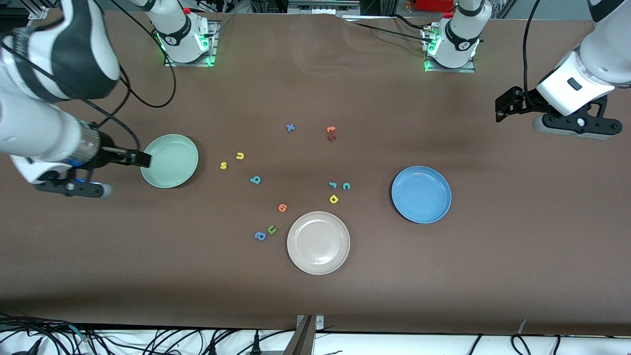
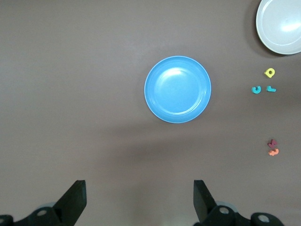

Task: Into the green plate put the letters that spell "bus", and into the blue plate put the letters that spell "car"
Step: 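Reach the right gripper to the yellow s while the left gripper reaches letters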

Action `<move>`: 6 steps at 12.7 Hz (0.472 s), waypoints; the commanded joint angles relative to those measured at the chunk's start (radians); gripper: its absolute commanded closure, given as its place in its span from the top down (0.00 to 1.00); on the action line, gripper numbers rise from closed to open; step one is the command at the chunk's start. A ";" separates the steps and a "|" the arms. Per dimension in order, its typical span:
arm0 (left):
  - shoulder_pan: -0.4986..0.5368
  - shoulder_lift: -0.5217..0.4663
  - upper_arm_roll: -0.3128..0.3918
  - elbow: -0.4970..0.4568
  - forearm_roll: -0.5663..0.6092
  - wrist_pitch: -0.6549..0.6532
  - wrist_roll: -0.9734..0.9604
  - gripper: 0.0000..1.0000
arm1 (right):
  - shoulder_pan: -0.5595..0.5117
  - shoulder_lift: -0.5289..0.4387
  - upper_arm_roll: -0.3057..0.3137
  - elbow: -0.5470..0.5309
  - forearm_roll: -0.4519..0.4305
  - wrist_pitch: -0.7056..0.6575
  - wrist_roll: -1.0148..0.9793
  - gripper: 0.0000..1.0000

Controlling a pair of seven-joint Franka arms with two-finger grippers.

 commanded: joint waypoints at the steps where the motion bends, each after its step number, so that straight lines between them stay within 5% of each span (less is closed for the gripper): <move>1: -0.029 0.065 0.000 0.021 -0.020 -0.001 0.013 1.00 | 0.008 -0.017 -0.002 -0.133 0.069 0.098 0.045 0.99; 6: -0.113 0.259 0.000 0.050 -0.044 0.183 0.004 1.00 | 0.016 -0.033 0.066 -0.426 0.064 0.402 0.120 0.98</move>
